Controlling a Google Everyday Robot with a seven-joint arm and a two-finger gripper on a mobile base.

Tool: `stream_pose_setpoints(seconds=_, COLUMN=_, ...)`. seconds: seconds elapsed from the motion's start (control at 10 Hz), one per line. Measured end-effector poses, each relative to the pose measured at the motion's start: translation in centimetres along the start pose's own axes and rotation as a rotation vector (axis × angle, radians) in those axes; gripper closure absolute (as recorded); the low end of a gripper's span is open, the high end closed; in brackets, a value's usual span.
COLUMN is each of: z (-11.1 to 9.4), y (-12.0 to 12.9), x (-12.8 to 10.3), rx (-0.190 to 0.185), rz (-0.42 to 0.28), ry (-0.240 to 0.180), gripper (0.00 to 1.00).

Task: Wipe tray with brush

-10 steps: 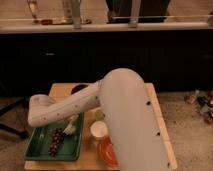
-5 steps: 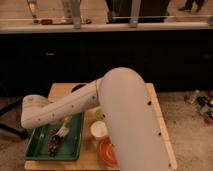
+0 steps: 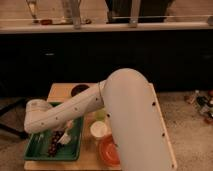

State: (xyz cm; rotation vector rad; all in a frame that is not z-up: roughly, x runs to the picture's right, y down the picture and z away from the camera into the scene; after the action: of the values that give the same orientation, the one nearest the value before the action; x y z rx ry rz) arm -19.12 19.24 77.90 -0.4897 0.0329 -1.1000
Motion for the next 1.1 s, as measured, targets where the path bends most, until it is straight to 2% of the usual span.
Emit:
stream_pose_setpoints(seconds=0.2, z=0.9, y=1.5, x=1.7, rx=-0.043, rz=0.014, ry=0.018, gripper=1.00)
stream_pose_setpoints(seconds=0.5, z=1.4, y=1.3, x=3.8, rx=-0.071, rz=0.031, ry=0.048, gripper=1.00)
stream_pose_setpoints(seconds=0.8, z=1.3, y=-0.4, x=4.2, rx=-0.050, rz=0.028, ry=0.058, gripper=1.00)
stream_pose_setpoints(seconds=1.1, z=0.7, y=-2.0, x=2.9, rx=-0.011, rz=0.006, ry=0.040, gripper=1.00)
